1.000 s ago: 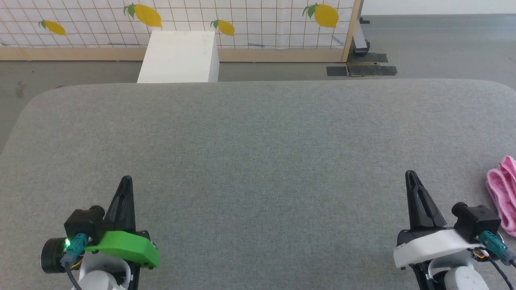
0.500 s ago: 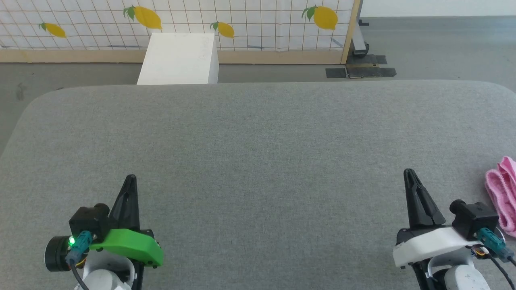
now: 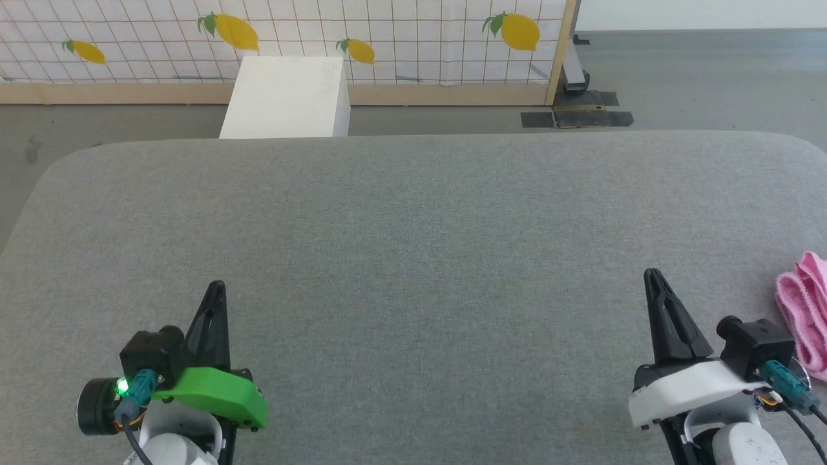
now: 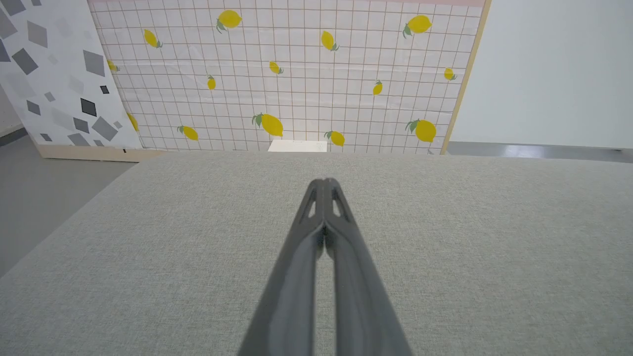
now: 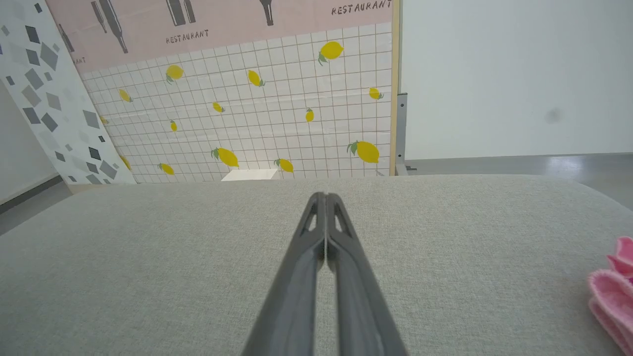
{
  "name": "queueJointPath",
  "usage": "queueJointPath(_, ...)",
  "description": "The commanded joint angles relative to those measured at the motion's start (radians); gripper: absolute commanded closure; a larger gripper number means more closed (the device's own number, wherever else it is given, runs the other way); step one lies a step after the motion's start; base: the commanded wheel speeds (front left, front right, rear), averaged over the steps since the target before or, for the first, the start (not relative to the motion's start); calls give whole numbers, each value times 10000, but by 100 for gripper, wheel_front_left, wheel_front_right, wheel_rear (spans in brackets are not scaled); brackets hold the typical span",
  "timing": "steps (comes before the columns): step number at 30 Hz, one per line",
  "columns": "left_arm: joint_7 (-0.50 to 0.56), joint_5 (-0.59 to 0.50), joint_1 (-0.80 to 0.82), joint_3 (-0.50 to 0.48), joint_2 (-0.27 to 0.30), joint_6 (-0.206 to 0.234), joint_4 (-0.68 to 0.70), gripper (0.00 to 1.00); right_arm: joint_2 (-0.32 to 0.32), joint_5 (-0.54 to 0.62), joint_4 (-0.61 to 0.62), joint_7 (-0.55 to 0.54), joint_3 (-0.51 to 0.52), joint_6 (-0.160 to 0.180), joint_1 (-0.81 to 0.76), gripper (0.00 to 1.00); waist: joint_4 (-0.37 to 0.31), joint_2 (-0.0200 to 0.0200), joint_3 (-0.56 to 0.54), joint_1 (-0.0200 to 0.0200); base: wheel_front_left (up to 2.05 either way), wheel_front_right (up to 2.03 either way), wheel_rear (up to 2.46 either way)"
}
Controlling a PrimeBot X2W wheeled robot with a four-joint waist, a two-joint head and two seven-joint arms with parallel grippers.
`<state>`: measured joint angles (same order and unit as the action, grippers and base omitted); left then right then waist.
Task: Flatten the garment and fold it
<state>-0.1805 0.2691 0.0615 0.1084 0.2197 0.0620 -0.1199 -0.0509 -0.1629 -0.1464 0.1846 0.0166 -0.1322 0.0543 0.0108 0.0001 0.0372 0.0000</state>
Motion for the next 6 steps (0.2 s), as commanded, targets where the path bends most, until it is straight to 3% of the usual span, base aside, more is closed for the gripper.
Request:
queueJointPath(1, 59, -163, -110, -60, -96, -58, 54, 100, 2, 135, 97, -46, -13, 4, -159, 100, -1, -1, -6, 0, 0, 0, 0)
queueJointPath(6, 158, -307, -139, -119, -187, -90, 119, 100, 2, 220, 175, -149, -21, 5, -181, 100, -7, -1, -27, 0, 0, 0, 0)
